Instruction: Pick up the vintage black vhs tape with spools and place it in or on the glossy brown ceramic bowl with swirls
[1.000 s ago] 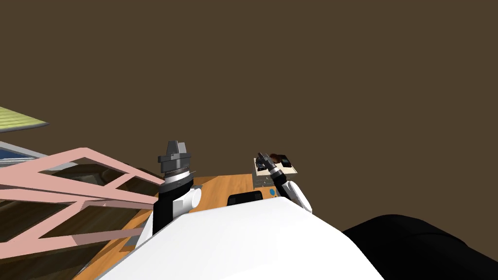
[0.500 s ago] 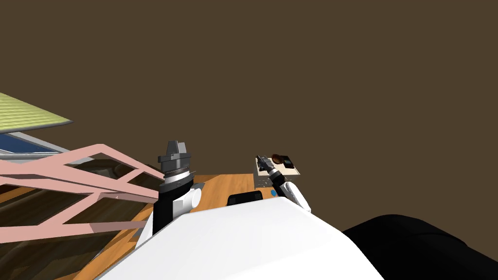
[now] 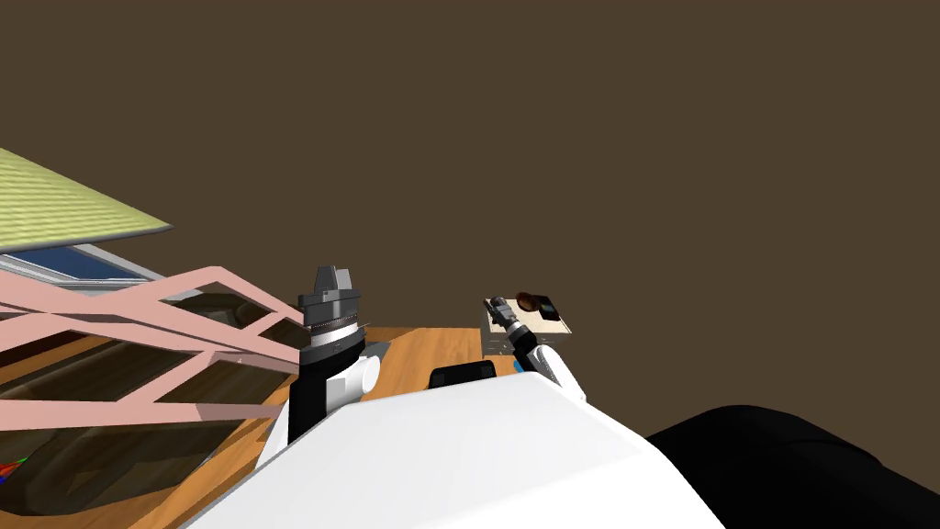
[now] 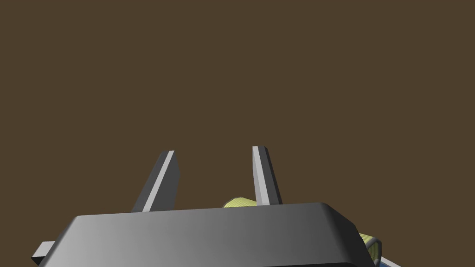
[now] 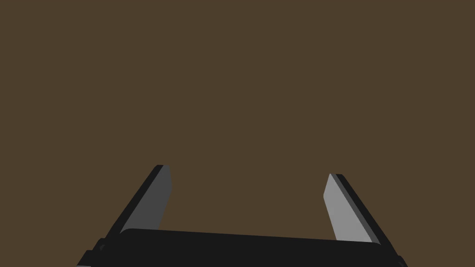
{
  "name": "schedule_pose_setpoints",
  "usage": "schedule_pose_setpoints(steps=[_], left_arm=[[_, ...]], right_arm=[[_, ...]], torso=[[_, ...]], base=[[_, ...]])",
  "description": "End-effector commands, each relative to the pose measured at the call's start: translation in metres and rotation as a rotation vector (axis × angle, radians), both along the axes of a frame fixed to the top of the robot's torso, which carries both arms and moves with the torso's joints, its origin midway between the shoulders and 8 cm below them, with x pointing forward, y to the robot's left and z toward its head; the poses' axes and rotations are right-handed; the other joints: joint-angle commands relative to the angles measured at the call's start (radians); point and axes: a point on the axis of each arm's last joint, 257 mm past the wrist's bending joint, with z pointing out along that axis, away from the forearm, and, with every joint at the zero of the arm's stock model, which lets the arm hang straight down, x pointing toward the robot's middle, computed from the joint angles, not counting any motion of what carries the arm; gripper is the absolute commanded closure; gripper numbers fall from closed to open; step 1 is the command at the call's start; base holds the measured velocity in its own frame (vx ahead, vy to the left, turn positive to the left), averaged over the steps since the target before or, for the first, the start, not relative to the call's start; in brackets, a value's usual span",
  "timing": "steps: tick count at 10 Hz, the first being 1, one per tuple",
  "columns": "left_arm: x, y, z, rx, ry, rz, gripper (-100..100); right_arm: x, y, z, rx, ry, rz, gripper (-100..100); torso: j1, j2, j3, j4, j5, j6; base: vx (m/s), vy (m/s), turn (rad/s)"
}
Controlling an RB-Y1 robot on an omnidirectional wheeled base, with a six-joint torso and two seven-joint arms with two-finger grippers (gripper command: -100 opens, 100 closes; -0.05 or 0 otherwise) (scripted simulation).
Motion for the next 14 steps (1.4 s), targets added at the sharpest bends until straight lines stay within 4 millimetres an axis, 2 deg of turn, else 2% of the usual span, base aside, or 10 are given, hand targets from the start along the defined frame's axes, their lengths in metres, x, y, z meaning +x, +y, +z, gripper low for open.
schedule_pose_setpoints(steps=[1,4,5,7,8,10,11,14], left_arm=[[0.0,0.0,0.0,0.0,0.0,0.0,0],[0.0,0.0,0.0,0.0,0.0,0.0,0],[0.0,0.0,0.0,0.0,0.0,0.0,0],[0.0,0.0,0.0,0.0,0.0,0.0,0],[0.0,0.0,0.0,0.0,0.0,0.0,0],[0.0,0.0,0.0,0.0,0.0,0.0,0],[0.0,0.0,0.0,0.0,0.0,0.0,0],[0.0,0.0,0.0,0.0,0.0,0.0,0]], right_arm=[[-0.001,-0.004,-0.022,-0.049,0.039,-0.003,-100],[-0.001,-0.003,-0.028,-0.119,0.04,0.003,-100],[-0.004,-0.007,-0.048,-0.154,0.077,0.002,-100],[-0.004,-0.007,-0.053,-0.214,0.077,0.008,-100],[-0.007,-0.012,-0.074,-0.252,0.114,0.009,-100],[-0.008,-0.013,-0.078,-0.311,0.114,0.016,-100],[-0.012,-0.019,-0.098,-0.343,0.151,0.017,-100],[-0.013,-0.02,-0.103,-0.408,0.151,0.026,-100]], torso=[[0.0,0.0,0.0,0.0,0.0,0.0],[0.0,0.0,0.0,0.0,0.0,0.0],[0.0,0.0,0.0,0.0,0.0,0.0],[0.0,0.0,0.0,0.0,0.0,0.0],[0.0,0.0,0.0,0.0,0.0,0.0],[0.0,0.0,0.0,0.0,0.0,0.0],[0.0,0.0,0.0,0.0,0.0,0.0],[-0.001,0.0,0.0,0.0,0.0,0.0]], base=[[-0.005,0.019,0.144],[-0.004,0.008,0.021],[-0.006,0.016,0.13],[-0.003,0.007,0.047],[-0.009,0.013,0.157],[-0.005,0.007,0.03],[-0.008,0.01,0.129],[-0.003,0.002,0.028]])
